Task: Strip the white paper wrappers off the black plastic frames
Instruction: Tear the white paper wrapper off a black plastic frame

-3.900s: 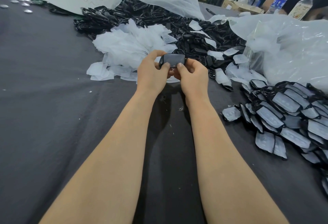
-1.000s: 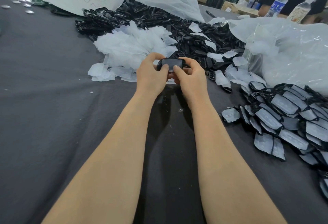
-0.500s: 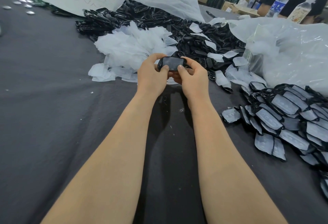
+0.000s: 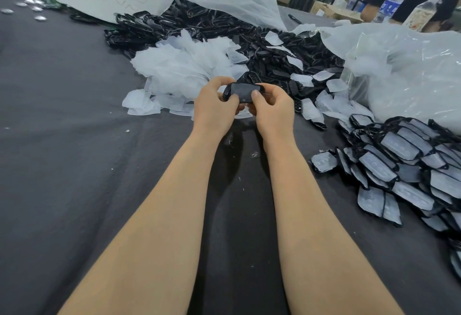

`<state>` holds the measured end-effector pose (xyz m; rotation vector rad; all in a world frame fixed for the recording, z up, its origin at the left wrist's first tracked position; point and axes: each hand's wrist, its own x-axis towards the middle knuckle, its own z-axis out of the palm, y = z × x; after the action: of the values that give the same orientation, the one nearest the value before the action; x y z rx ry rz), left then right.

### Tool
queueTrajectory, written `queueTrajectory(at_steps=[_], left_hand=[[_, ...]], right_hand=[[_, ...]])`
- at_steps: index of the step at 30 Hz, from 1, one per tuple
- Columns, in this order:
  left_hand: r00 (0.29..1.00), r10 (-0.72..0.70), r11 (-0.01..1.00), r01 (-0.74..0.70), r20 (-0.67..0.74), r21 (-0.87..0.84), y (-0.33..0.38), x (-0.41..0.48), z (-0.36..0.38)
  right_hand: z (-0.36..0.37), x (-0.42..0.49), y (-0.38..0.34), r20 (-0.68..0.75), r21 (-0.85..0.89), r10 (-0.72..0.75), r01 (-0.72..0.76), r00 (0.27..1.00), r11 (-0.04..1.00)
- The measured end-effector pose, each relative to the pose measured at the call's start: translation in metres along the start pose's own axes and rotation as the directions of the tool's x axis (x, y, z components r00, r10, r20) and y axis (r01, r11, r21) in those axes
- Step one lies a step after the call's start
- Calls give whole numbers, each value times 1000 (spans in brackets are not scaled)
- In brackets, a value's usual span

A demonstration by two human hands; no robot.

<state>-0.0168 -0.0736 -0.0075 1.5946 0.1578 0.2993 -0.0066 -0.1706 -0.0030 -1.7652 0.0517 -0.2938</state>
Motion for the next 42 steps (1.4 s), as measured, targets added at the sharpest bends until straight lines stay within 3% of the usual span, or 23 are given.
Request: queueTrajectory(at_steps=[13, 17, 21, 27, 42], left_hand=[[999, 14, 998, -12, -38, 62, 1, 0, 0], [999, 32, 988, -27, -33, 151, 0, 2, 2], [999, -46, 998, 46, -9, 33, 2, 3, 3], [992, -120, 985, 115, -29, -132, 5, -1, 6], [1000, 22, 1000, -22, -21, -7, 4, -4, 7]], right_hand=[[-1, 0, -2, 37, 98, 39, -42, 999, 994], [-1, 0, -4, 24, 54, 19, -21, 1000, 998], [-1, -2, -4, -44, 34, 0, 1, 999, 999], [2, -6, -5, -158, -170, -211, 184, 965, 968], [8, -4, -5, -151, 53, -15, 23, 988, 998]])
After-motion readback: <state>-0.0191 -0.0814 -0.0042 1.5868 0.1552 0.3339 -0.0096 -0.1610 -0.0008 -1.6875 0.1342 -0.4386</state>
